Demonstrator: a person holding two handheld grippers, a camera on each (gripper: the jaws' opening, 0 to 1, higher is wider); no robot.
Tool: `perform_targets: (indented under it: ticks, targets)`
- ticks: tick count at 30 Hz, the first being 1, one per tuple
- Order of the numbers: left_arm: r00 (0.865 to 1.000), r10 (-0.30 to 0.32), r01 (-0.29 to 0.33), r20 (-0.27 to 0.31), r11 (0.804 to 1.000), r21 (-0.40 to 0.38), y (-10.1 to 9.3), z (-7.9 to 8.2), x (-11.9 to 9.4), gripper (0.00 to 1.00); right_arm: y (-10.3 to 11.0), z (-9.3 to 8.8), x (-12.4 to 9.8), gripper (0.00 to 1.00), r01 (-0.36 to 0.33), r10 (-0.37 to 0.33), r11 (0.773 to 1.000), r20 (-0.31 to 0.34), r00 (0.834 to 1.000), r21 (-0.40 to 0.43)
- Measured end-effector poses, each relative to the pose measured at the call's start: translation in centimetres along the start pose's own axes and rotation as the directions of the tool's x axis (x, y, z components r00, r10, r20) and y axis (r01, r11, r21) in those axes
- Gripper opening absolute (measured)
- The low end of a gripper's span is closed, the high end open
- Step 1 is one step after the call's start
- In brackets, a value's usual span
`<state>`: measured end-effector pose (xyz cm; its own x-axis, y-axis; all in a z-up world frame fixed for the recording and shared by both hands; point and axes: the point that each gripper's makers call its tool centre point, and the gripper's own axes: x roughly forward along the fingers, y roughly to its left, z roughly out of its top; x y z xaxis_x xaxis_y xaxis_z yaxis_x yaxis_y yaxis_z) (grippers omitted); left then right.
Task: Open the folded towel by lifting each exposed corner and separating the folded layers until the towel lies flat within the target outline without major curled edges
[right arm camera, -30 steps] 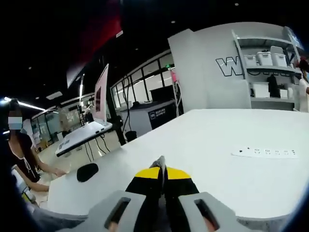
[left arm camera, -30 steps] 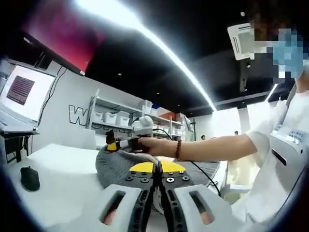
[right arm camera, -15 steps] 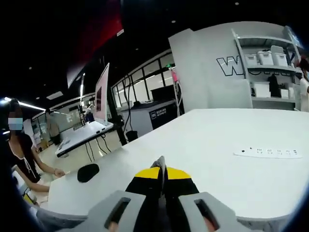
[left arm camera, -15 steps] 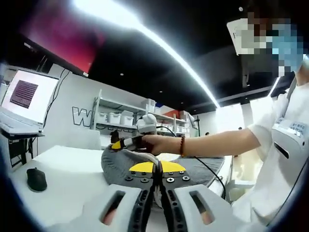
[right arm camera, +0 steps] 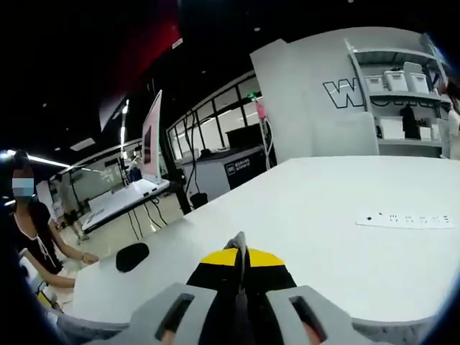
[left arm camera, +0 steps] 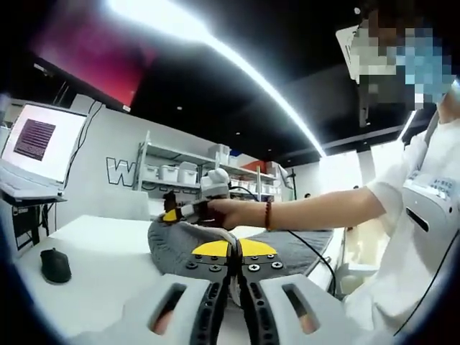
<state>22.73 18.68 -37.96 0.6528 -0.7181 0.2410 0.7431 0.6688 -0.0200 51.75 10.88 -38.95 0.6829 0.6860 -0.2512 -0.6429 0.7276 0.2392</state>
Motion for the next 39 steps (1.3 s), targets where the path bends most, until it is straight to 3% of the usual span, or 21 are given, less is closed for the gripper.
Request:
perform_targets:
  ticks: [13, 29, 32, 39]
  targets:
    - [1.000, 0.014, -0.014, -0.015, 1.000, -0.016, 0.6, -1.1, -0.4, 0.01, -0.5, -1.0, 0.7, 0.00, -0.002, 0.003, 1.000, -0.014, 1.000, 0.023]
    - [0.999, 0.043, -0.043, -0.016, 0.999, -0.022, 1.7, -1.4, -1.1, 0.01, 0.5, -2.2, 0.8, 0.00, -0.013, 0.013, 0.999, -0.013, 1.000, 0.034]
    - [0.998, 0.044, -0.045, -0.049, 0.999, -0.024, 1.9, -2.3, -1.2, 0.01, 0.2, -2.6, 0.8, 0.00, -0.003, 0.004, 0.999, -0.028, 1.000, 0.039]
    - [0.997, 0.056, -0.058, -0.051, 0.998, -0.028, 2.3, -2.5, -1.5, 0.01, 0.2, -3.5, 1.2, 0.00, -0.005, 0.006, 0.999, -0.034, 0.999, 0.053]
